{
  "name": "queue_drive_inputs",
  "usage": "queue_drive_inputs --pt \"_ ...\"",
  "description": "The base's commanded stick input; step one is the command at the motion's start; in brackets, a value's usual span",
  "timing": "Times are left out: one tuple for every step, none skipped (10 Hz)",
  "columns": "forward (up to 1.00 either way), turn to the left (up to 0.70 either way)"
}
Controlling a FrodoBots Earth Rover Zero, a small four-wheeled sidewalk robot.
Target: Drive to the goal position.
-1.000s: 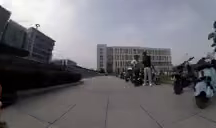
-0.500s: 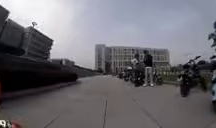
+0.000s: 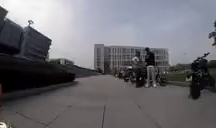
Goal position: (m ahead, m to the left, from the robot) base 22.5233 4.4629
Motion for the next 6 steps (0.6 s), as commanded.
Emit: queue_drive_inputs --pt "0.85 0.00" --pt "0.85 0.00" --pt "0.85 0.00" --pt "0.85 0.00" --pt "0.85 0.00" --pt "0.85 0.00"
